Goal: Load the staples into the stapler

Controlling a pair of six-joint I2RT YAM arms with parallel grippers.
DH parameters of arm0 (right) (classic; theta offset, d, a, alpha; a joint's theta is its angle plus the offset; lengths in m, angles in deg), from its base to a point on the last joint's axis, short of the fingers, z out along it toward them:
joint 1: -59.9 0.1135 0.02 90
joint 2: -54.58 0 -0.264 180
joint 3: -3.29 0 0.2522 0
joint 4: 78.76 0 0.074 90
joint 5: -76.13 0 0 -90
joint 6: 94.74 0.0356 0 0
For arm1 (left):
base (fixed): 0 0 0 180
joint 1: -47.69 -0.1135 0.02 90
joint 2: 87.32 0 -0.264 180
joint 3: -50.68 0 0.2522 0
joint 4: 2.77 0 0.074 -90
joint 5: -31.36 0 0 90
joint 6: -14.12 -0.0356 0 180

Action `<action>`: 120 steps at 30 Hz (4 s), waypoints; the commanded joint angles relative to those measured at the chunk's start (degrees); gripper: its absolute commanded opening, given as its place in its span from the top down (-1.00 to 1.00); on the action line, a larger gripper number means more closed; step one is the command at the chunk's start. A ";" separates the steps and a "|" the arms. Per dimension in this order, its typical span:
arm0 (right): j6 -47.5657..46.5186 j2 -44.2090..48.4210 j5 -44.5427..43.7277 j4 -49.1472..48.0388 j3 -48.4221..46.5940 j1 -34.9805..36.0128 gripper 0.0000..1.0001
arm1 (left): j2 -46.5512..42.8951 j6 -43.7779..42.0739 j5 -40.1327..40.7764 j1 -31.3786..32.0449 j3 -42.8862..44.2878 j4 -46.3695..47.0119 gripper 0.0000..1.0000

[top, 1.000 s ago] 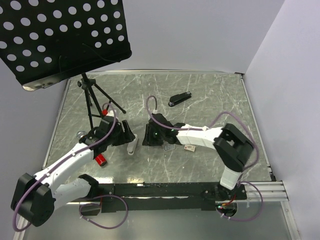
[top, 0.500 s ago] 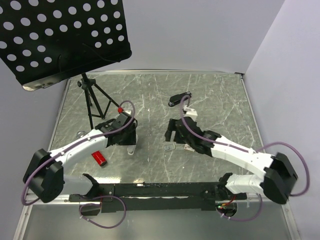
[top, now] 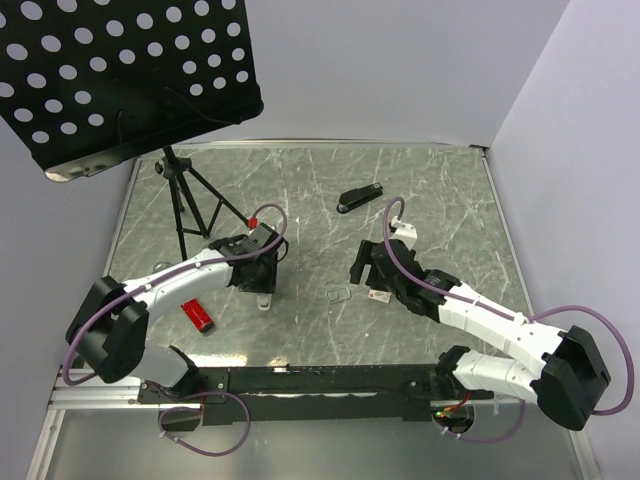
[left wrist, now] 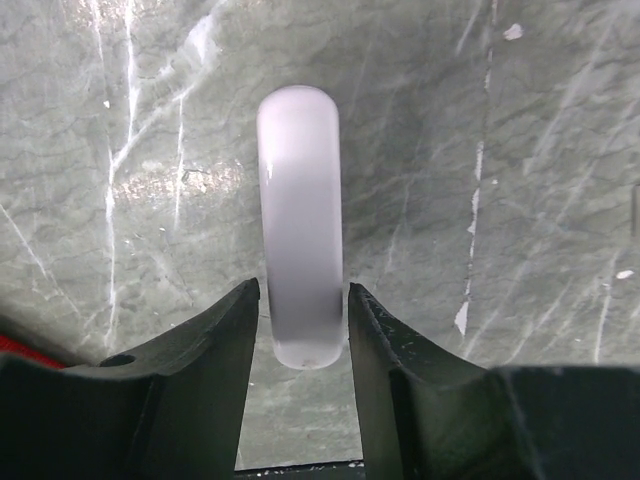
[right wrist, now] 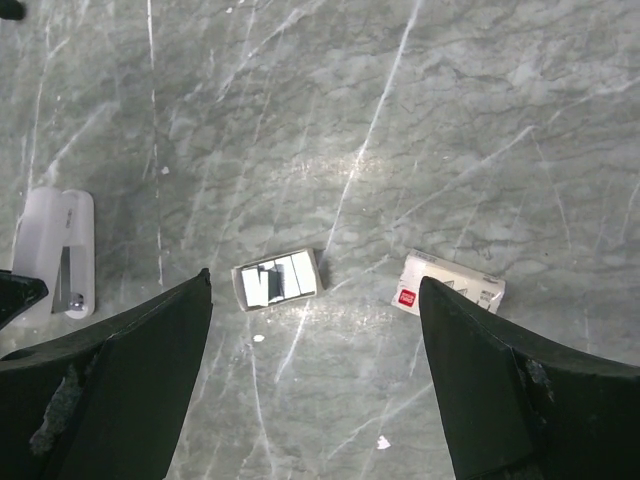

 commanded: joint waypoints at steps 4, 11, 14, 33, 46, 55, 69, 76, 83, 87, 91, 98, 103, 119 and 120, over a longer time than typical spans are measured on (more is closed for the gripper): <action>-0.82 1.18 0.17 -2.24 0.67 -1.25 -0.80 | 1.71 0.00 1.76 0.73 2.99 -3.00 0.06; -1.35 1.36 0.79 -3.03 1.10 -2.04 -0.80 | 3.03 1.23 -0.17 0.73 1.93 -2.65 0.63; -1.52 1.80 1.05 -3.38 1.54 -2.31 -0.80 | 3.91 2.37 -1.22 0.90 0.53 -1.42 0.94; -2.05 2.24 3.34 -5.05 3.30 -4.77 -0.79 | 13.31 9.84 -1.58 6.00 -8.96 6.49 0.98; -2.84 3.20 4.04 -5.49 3.57 -6.09 -0.79 | 11.92 7.84 -3.69 6.01 -4.94 5.54 0.98; -4.16 4.52 3.60 -4.53 3.65 -6.35 -0.79 | 11.56 1.24 0.79 0.21 9.31 -1.59 0.96; -6.35 5.58 3.78 -3.12 3.22 -6.53 -0.79 | 17.26 -3.16 3.34 -5.33 17.57 0.25 0.69; -7.85 4.18 4.04 -1.63 1.37 -6.70 -0.80 | 19.65 -5.01 5.10 -6.57 23.20 -0.45 0.41; -9.43 1.36 3.25 -1.10 -2.22 -7.14 -0.85 | 15.00 -5.27 5.54 -6.92 24.96 -0.36 -0.03; -10.13 -1.62 3.25 -0.57 -5.04 -7.67 -0.85 | 13.41 -5.54 3.96 -7.97 24.61 0.16 -0.15; -10.57 -4.78 2.29 -0.40 -8.63 -8.28 -0.87 | 10.16 -5.27 4.13 -8.59 23.04 1.04 -0.36; -8.47 -14.62 1.49 4.00 -19.45 -13.02 -0.99 | -9.66 -4.92 5.00 -10.35 11.09 11.04 -0.98; -7.15 -25.59 1.50 7.07 -30.41 -15.58 -0.99 | -27.26 -6.06 8.44 -10.52 -5.57 20.80 -0.99; 0.76 -60.68 -3.16 17.00 -68.93 -17.78 -0.99 | -52.78 -13.71 14.78 -10.44 -21.71 31.98 -0.99; 1.02 -63.30 -3.86 18.14 -70.33 -17.86 -0.99 | -52.69 -13.71 14.25 -10.52 -21.80 31.98 -0.98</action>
